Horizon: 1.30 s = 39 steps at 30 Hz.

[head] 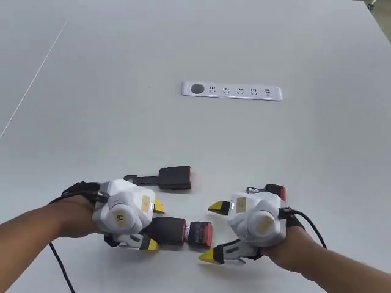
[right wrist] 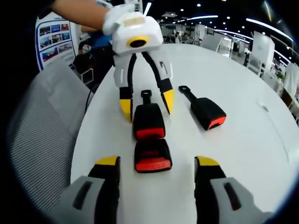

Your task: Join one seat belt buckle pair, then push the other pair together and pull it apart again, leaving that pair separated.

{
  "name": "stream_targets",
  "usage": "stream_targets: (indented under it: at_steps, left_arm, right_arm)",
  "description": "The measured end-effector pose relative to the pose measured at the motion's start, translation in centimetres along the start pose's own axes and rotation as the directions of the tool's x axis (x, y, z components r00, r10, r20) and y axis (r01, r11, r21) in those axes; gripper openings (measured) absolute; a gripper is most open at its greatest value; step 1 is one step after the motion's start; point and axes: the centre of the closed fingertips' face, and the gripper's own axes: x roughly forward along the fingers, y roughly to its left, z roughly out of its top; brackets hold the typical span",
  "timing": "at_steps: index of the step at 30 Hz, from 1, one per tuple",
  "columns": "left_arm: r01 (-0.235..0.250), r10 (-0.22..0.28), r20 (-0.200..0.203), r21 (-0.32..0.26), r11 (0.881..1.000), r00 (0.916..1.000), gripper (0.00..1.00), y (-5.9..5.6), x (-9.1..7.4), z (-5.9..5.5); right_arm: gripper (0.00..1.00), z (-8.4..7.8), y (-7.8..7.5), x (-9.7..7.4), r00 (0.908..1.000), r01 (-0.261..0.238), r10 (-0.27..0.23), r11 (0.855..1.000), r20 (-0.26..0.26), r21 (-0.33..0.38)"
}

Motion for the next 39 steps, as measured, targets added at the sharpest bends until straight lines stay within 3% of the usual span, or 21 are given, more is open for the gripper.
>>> stream_targets:
  at_steps: [2,3,4,10,16,24,28,39]
  left_arm:
    - [-0.014,0.015,0.013,-0.015,1.0,0.9998,0.68,-0.1,-0.3,0.3]
    - [-0.046,0.046,0.019,-0.029,0.999,0.9988,0.72,0.2,-0.6,0.4]
    - [-0.061,0.062,0.023,-0.033,0.998,0.9978,0.73,0.4,-0.8,0.5]
    - [-0.149,0.163,0.097,-0.137,0.979,0.9818,0.74,1.3,-2.9,1.4]
    - [-0.198,0.219,0.123,-0.163,0.967,0.968,0.74,1.9,-4.8,1.9]
    - [-0.272,0.303,0.154,-0.191,0.943,0.9406,0.74,4.4,-7.0,2.9]
    - [-0.302,0.321,0.121,-0.151,0.941,0.9392,0.71,5.8,-7.3,2.4]
    - [-0.304,0.326,0.127,-0.167,0.938,0.9368,0.71,9.1,-6.8,3.1]
  right_arm:
    - [0.7,0.3,-0.1,-0.7,0.9998,0.013,-0.014,1.0,0.017,0.024]
    - [0.71,0.4,-0.3,-1.0,0.9994,0.024,-0.024,0.999,0.023,0.024]
    - [0.71,0.5,-0.3,-1.3,0.9992,0.029,-0.03,0.999,0.026,0.025]
    - [0.72,0.6,-0.4,-2.9,0.9964,0.076,-0.077,0.996,0.034,0.045]
    - [0.72,0.8,-0.7,-4.6,0.9923,0.109,-0.112,0.992,0.053,0.057]
    - [0.74,0.2,-2.5,-7.2,0.9873,0.141,-0.144,0.989,0.067,0.052]
    - [0.74,-0.9,-4.2,-8.3,0.9841,0.164,-0.168,0.984,0.058,0.062]
    - [0.74,-4.4,-8.7,-10.9,0.9779,0.206,-0.208,0.974,0.018,0.097]
